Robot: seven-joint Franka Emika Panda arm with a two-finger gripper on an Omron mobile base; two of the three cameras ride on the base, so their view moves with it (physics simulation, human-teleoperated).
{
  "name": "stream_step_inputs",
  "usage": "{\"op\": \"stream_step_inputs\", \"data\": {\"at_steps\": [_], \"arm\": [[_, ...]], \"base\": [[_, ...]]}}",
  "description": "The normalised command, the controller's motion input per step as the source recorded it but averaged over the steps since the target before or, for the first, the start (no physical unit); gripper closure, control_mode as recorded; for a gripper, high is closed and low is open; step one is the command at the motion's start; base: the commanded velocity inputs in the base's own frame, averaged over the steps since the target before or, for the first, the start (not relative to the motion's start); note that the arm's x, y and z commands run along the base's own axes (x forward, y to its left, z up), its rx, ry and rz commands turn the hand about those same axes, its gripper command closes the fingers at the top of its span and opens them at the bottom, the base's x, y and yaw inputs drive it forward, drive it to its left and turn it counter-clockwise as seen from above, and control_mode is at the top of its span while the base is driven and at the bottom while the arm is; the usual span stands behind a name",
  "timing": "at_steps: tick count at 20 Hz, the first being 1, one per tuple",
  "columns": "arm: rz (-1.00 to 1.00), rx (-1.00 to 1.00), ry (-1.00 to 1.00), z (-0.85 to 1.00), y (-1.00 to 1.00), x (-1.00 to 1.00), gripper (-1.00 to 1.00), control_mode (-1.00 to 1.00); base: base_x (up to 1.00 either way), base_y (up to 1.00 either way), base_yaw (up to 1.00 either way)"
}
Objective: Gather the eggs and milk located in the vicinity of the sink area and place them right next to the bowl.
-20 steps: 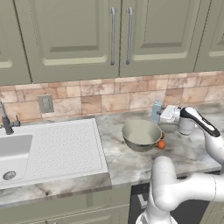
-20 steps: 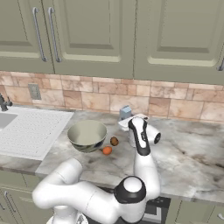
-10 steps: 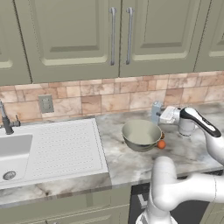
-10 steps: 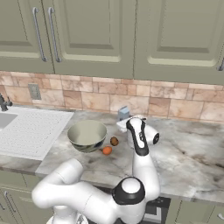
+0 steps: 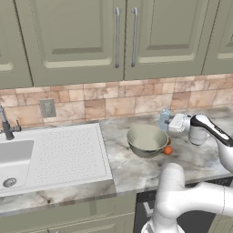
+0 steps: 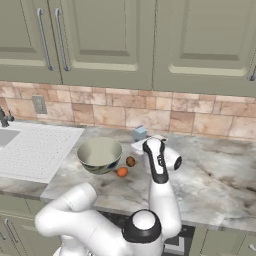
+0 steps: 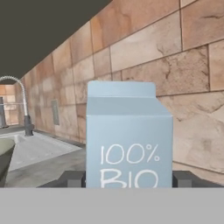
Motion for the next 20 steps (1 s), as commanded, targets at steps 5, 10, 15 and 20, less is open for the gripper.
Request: {"op": "stream_step_inputs", "data": {"at_steps": [5,10,15,20], "arm": [[0.0,0.0,0.0,0.0,0.17,-0.02,1.0,-1.0],[0.0,0.0,0.0,0.0,0.13,0.0,1.0,-1.0],[0.0,0.0,0.02,-0.01,0.02,-0.09,1.0,-1.0],[0.0,0.0,0.01,0.0,0.0,-0.17,1.0,-1.0]], "base": [[0.0,0.0,0.0],[0.0,0.0,0.0],[0.0,0.0,0.0],[0.0,0.0,0.0]]}}
